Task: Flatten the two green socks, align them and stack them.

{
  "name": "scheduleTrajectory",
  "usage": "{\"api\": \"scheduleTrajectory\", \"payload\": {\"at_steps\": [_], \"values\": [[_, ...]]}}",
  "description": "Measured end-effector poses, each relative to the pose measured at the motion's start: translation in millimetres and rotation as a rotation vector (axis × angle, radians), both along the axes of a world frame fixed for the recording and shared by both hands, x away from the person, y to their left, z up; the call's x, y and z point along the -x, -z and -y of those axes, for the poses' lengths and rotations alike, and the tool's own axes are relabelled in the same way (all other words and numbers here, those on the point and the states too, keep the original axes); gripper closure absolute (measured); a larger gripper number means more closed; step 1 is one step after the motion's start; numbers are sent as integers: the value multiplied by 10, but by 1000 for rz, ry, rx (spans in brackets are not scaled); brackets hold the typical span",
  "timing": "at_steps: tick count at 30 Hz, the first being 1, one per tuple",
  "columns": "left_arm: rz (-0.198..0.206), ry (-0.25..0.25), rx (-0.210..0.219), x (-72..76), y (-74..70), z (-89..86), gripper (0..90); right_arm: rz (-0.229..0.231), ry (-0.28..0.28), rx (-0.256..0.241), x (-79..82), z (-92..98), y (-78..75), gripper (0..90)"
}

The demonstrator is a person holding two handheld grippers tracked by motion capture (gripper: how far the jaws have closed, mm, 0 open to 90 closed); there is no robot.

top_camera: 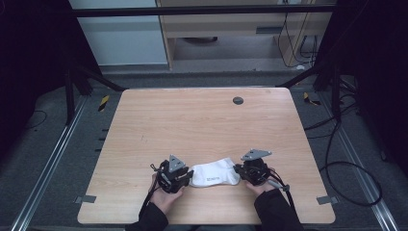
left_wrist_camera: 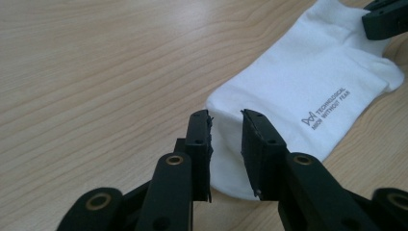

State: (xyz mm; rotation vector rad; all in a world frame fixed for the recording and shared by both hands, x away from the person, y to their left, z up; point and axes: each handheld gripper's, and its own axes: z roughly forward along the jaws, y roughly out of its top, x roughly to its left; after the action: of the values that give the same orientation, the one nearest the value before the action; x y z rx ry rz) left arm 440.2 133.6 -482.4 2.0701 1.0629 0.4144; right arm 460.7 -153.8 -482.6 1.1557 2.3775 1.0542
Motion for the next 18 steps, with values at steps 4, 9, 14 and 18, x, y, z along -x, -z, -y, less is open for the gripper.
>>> {"api": "scheduleTrajectory", "payload": {"at_steps": [4,9,14,18], "values": [[29,2,19,32,-66,3,715,-1,-4,1,4,-6,3,853],[47,11,-6,28,-84,34,759,0,-4,3,2,-13,9,854],[18,13,-41,8,6,62,833,-6,-9,6,3,-23,19,857],[4,11,-74,23,24,59,881,-8,-7,9,4,-22,23,858]]}}
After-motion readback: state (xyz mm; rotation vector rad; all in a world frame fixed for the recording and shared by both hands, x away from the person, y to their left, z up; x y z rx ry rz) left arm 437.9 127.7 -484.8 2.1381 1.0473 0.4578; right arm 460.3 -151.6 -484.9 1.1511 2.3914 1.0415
